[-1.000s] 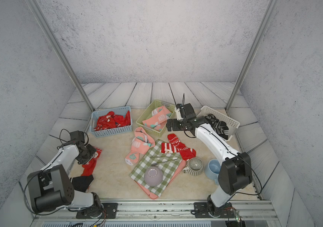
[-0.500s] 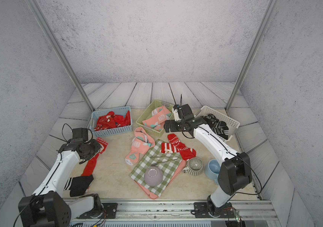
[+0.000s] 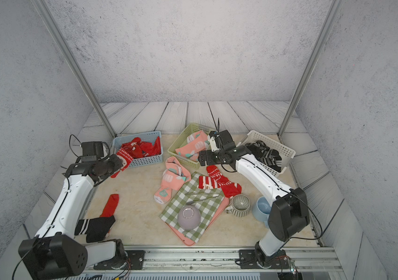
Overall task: Sort the socks into the basket by color
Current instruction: Pick up the sock from the center of the board.
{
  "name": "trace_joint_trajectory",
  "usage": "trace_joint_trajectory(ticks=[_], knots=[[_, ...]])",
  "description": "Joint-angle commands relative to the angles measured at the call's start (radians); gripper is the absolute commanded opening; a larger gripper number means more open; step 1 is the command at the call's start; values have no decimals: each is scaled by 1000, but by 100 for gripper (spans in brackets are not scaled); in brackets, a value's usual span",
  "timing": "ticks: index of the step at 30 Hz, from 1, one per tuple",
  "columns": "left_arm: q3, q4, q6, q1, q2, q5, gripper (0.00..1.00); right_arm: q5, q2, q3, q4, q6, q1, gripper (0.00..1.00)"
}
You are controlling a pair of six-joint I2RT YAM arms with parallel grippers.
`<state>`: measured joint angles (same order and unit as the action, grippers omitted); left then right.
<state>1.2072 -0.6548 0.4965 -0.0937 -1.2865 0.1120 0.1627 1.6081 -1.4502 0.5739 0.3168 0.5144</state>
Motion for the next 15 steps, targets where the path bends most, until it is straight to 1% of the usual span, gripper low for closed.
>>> trace_joint_trajectory(ticks=[1, 10, 15], knots=[[95, 56, -104, 6, -90, 54, 0, -6, -40, 21, 23, -9, 11, 99], [376, 90, -269, 32, -433, 75, 0, 6, -47, 49, 20, -20, 41, 99], [512, 89, -316, 55, -607, 32, 0, 6, -40, 56, 21, -22, 47, 99]])
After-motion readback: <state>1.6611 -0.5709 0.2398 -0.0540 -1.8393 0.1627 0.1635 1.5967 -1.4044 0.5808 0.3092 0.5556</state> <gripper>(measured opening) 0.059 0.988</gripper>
